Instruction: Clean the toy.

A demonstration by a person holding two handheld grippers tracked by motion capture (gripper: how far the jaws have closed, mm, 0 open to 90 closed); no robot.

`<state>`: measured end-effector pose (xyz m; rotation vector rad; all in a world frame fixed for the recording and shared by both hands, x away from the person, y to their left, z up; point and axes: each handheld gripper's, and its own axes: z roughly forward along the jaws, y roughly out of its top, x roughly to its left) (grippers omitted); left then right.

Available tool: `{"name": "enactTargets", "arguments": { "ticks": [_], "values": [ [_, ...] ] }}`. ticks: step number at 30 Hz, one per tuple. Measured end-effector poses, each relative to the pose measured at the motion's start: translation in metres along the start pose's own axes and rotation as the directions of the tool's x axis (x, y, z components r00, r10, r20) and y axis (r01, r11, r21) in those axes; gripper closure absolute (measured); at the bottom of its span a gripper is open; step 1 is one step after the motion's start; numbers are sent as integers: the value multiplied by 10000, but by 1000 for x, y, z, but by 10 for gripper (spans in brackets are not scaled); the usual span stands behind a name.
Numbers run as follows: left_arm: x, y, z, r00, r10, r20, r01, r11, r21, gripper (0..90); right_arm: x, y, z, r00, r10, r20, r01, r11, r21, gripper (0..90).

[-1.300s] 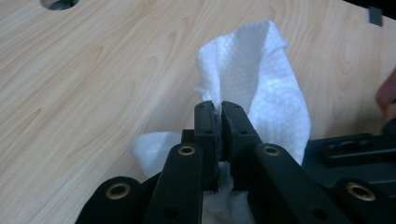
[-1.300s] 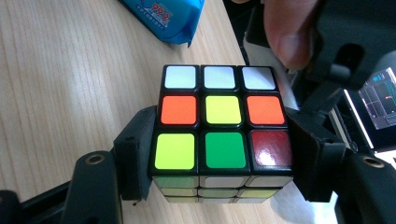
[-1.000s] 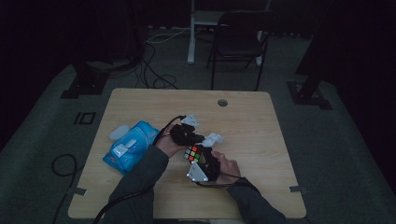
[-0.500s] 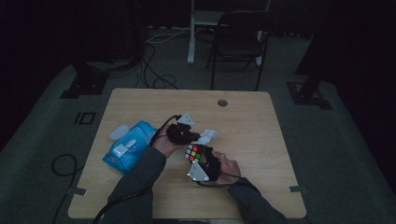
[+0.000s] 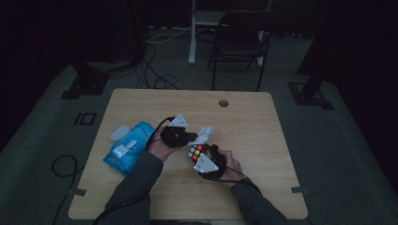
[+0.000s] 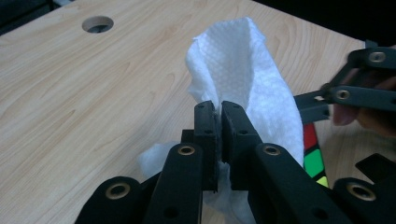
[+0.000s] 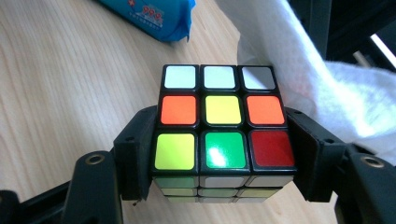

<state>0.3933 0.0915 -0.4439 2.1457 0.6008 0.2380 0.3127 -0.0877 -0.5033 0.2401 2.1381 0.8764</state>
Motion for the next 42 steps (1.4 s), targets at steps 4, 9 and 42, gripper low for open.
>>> {"name": "enactTargets", "arguments": {
  "ticks": [4, 9, 42],
  "values": [
    [-5, -2, -3, 9998, 91, -201, -93, 9999, -140, 864, -5, -1, -1, 9957, 769, -508, -778, 9968, -163, 340],
    [-9, -4, -6, 9987, 125, -497, -144, 9992, -373, 864, -11, 0, -1, 9839, 1481, -995, -1516, 9881, -276, 340],
    [-38, -17, -3, 9892, 950, -1117, -980, 9950, -212, 860, -37, -5, 9, 9009, 3921, -1862, -3844, 9199, 772, 340]
  ]
}}
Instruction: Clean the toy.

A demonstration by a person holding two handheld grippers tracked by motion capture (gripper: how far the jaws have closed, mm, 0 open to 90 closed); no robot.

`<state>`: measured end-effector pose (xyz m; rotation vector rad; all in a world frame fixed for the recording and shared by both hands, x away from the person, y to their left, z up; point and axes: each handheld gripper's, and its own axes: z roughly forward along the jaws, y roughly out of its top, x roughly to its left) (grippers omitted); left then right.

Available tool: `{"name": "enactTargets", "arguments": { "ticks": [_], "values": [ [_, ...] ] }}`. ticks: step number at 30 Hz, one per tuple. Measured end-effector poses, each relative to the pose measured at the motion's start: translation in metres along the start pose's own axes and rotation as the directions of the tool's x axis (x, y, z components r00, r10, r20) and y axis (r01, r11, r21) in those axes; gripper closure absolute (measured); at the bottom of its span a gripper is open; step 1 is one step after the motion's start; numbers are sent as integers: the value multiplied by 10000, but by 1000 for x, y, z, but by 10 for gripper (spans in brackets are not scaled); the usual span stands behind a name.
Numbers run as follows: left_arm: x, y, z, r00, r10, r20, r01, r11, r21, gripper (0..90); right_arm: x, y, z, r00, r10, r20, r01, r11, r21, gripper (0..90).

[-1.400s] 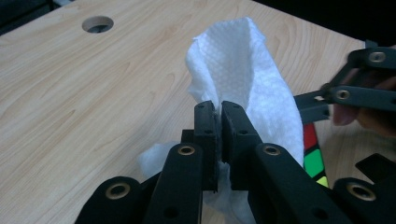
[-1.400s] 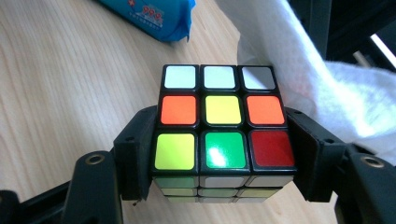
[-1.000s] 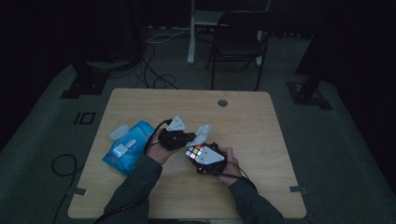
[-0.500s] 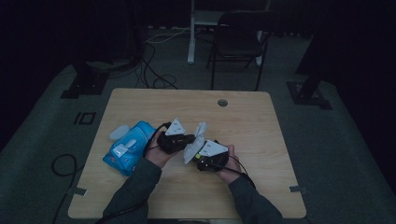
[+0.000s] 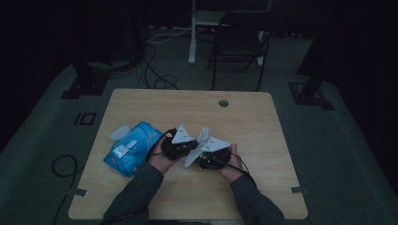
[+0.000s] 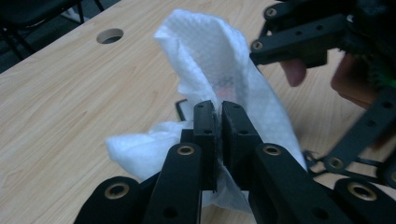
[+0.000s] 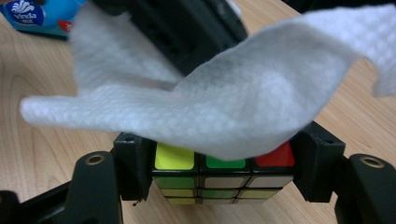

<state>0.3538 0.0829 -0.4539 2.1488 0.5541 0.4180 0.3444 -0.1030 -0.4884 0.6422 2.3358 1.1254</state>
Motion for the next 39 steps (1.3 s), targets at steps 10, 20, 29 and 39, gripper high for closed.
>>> {"name": "enactTargets", "arguments": {
  "ticks": [10, 20, 29, 39],
  "values": [
    [-11, 2, 2, 9984, 57, 563, -46, 9998, -198, 858, -5, 2, -1, 9996, 283, -86, -283, 9996, -46, 340],
    [-13, 3, 3, 9972, 10, 747, 12, 9996, -293, 859, -8, 2, -1, 9995, 324, -31, -324, 9995, -20, 340],
    [0, 2, -1, 9989, -249, 393, 267, 9986, -458, 856, -8, 4, -4, 9991, 419, -83, -420, 9991, -116, 340],
    [4, 2, 6, 9987, -508, -17, 507, 9976, -464, 853, -1, 5, 2, 9981, 245, -565, -243, 9997, 41, 340]
  ]
}}
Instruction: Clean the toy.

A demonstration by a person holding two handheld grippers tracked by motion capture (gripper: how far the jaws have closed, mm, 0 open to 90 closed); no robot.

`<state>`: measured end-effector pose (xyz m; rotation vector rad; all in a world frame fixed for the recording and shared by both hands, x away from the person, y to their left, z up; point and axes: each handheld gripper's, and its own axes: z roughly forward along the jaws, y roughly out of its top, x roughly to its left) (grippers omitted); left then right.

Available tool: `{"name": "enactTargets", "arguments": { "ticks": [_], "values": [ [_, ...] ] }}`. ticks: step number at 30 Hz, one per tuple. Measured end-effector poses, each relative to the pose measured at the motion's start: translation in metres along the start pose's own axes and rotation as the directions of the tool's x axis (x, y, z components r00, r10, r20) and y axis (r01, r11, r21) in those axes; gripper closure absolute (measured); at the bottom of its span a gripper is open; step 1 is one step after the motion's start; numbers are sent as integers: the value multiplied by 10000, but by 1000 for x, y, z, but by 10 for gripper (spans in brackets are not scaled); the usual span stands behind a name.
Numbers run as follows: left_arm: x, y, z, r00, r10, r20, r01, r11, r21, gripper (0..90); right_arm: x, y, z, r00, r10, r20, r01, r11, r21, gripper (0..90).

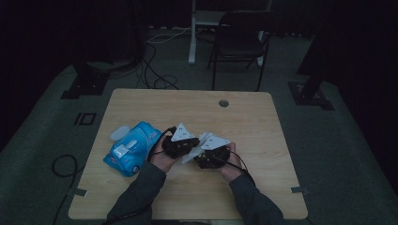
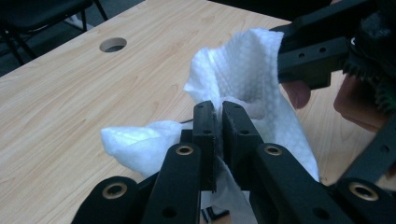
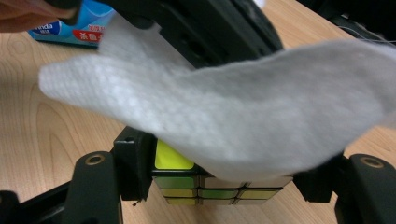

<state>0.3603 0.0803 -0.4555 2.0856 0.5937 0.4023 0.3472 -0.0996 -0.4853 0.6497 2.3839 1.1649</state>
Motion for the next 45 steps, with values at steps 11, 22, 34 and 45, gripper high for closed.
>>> {"name": "enactTargets", "arguments": {
  "ticks": [11, 22, 34, 45],
  "values": [
    [-19, 5, 7, 9928, 607, 1029, -633, 9977, 221, 852, -3, -2, 0, 9999, 141, -73, -140, 9999, 88, 340],
    [-5, 0, -1, 9990, 296, 325, -299, 9995, 77, 854, -4, -2, -3, 9999, 169, 13, -169, 9998, 40, 340],
    [22, -13, -10, 9952, -744, -638, 751, 9972, 74, 828, -7, -2, -8, 9998, 213, -38, -214, 9996, -191, 340],
    [17, -10, -11, 9939, -1018, 428, 1031, 9942, -297, 696, -7, -3, -7, 9997, 226, -11, -226, 9996, -151, 340]
  ]
}}
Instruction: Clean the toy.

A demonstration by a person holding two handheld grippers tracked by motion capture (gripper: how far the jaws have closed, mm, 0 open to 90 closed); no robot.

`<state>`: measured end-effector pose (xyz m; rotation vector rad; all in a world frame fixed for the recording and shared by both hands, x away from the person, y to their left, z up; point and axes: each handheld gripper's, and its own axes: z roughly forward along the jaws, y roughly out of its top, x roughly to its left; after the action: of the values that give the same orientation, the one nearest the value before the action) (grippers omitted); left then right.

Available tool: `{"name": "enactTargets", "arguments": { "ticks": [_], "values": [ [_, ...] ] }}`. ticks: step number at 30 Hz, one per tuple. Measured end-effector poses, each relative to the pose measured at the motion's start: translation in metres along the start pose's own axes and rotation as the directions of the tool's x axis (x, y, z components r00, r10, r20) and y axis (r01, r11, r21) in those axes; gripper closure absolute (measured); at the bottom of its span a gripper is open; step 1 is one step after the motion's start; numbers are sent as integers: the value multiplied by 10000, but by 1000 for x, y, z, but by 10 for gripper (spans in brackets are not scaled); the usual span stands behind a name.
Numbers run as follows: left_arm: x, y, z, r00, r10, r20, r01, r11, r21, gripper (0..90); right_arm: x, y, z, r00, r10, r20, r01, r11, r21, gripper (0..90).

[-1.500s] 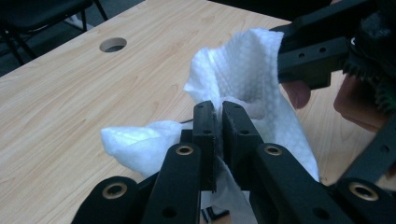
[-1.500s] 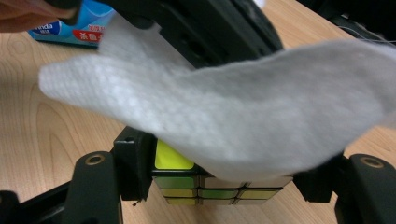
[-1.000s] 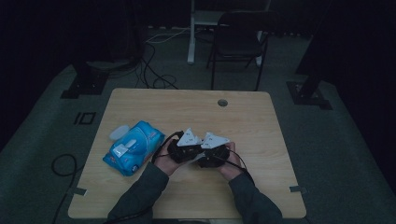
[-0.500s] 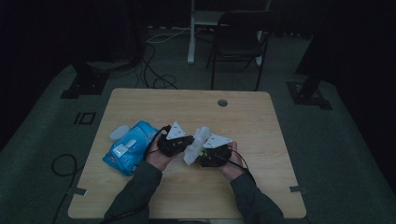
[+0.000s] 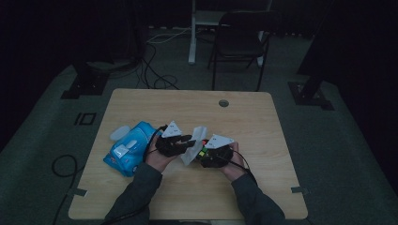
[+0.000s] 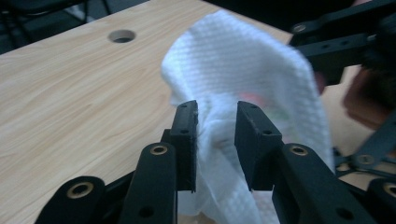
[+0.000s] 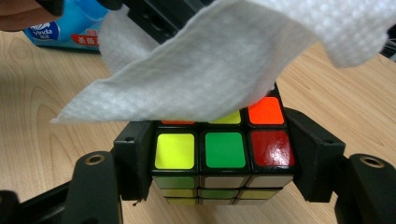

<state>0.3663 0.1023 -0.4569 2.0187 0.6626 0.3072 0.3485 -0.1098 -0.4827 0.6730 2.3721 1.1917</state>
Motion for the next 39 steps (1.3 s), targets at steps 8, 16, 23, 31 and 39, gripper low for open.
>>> {"name": "enactTargets", "arguments": {
  "ticks": [8, 16, 23, 31, 39],
  "values": [
    [1, -1, 2, 9999, -15, -123, 16, 10000, 92, 840, 1, 0, -1, 9999, -76, -75, 76, 10000, -36, 340],
    [5, -3, 4, 9996, -25, -286, 33, 9995, 300, 880, 4, 2, -2, 9993, -211, -305, 204, 9995, -239, 340],
    [9, -7, 9, 9997, -116, -205, 126, 9987, 498, 880, 4, 2, -4, 9989, -88, -452, 71, 9993, -371, 340],
    [8, -13, 16, 9998, -89, -183, 105, 9961, 871, 884, 0, 4, -10, 9987, 38, -507, -70, 9980, -635, 340],
    [5, -16, 15, 9997, -41, -234, 66, 9942, 1074, 883, -6, 3, -11, 9990, 266, -364, -291, 9972, -692, 341]
  ]
}}
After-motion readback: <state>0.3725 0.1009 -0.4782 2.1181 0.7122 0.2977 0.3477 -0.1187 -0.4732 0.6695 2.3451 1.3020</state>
